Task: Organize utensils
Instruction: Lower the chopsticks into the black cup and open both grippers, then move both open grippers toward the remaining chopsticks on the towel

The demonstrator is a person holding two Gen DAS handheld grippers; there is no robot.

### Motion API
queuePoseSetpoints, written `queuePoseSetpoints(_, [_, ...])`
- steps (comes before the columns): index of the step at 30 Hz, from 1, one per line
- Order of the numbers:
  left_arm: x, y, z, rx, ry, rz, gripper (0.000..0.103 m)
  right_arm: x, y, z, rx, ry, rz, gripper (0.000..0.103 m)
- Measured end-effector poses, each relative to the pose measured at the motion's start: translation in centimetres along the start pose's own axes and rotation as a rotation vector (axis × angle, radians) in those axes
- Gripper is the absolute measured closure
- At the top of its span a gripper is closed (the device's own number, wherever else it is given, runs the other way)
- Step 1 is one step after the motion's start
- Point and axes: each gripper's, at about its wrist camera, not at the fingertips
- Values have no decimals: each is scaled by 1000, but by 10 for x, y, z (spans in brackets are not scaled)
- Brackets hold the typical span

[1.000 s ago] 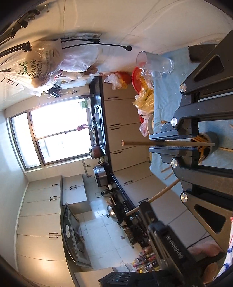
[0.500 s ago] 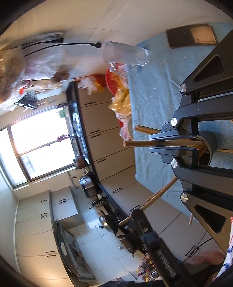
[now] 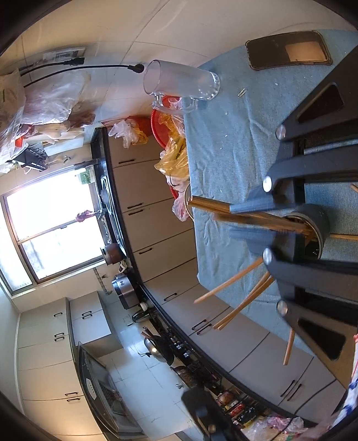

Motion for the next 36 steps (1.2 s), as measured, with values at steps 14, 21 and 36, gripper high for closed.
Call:
queuePoseSetpoints(14, [15, 90, 22, -42, -6, -156, 47, -4, 34, 17, 11, 28, -55, 60])
queuePoseSetpoints(21, [45, 108, 38, -89, 2, -134, 45, 10, 64, 26, 19, 47, -78, 55])
queuePoseSetpoints(36, [139, 77, 60, -292, 18, 117, 41, 105, 91, -4, 63, -87, 33, 49])
Point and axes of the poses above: each gripper's, at about its wrist camera, not at the fingertips, and y roughly against the way its jaws point, z to its left, x to its underside, and after that the axes turned 9 degrees about -x, right-handed
